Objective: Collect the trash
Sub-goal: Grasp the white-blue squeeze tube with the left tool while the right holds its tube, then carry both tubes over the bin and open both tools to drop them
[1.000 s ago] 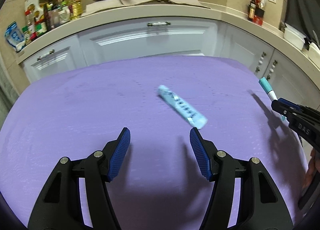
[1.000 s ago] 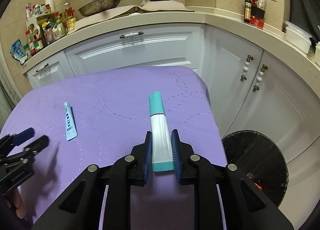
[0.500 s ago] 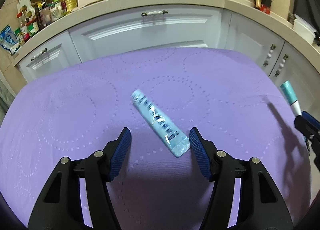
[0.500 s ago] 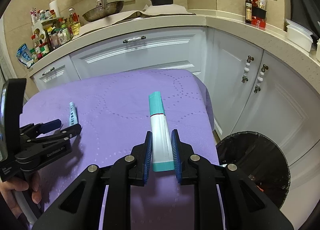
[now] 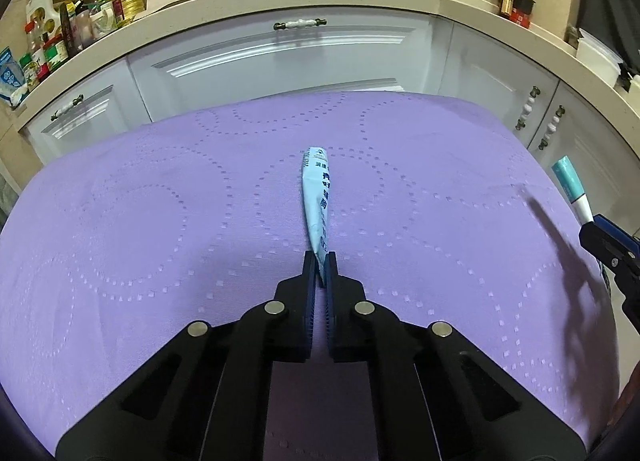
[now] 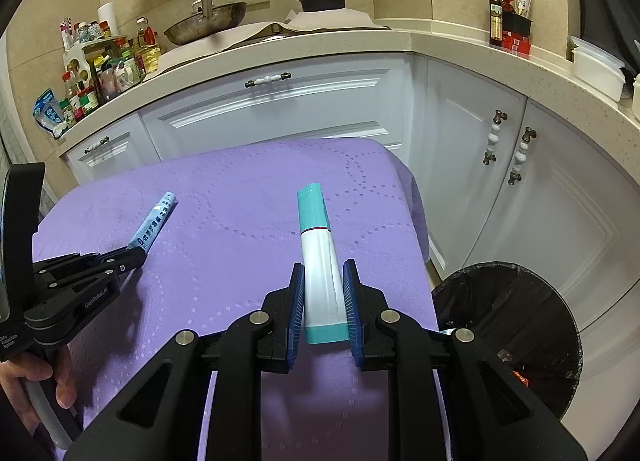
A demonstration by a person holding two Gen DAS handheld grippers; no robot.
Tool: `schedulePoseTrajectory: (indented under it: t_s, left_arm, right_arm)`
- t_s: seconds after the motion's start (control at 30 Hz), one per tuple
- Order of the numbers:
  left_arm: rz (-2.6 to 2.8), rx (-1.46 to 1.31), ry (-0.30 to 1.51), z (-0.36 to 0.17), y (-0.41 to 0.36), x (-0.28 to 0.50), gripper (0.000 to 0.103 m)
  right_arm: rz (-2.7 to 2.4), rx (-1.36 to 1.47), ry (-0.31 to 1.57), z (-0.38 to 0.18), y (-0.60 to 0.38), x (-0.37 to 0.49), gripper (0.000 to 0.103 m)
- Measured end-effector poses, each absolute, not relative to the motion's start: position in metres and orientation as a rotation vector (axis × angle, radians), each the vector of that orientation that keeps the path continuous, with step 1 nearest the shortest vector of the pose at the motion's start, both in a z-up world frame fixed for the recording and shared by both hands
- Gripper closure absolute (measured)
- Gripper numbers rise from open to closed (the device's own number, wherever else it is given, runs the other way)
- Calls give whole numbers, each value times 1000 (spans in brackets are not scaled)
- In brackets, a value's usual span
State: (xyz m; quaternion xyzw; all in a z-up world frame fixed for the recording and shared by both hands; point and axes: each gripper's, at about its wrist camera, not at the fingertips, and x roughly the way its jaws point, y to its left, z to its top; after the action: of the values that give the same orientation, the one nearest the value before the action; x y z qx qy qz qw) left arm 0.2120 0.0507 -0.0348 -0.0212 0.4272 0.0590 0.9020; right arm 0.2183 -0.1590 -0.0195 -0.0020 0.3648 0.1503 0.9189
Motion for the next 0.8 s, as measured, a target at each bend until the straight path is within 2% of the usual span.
schedulePoseTrajectory:
  t_s: [0.8]
  left_arm:
    - [118, -61, 873, -32, 58, 209, 101]
  right_arm:
    - [301, -5, 754, -21, -160, 221, 83]
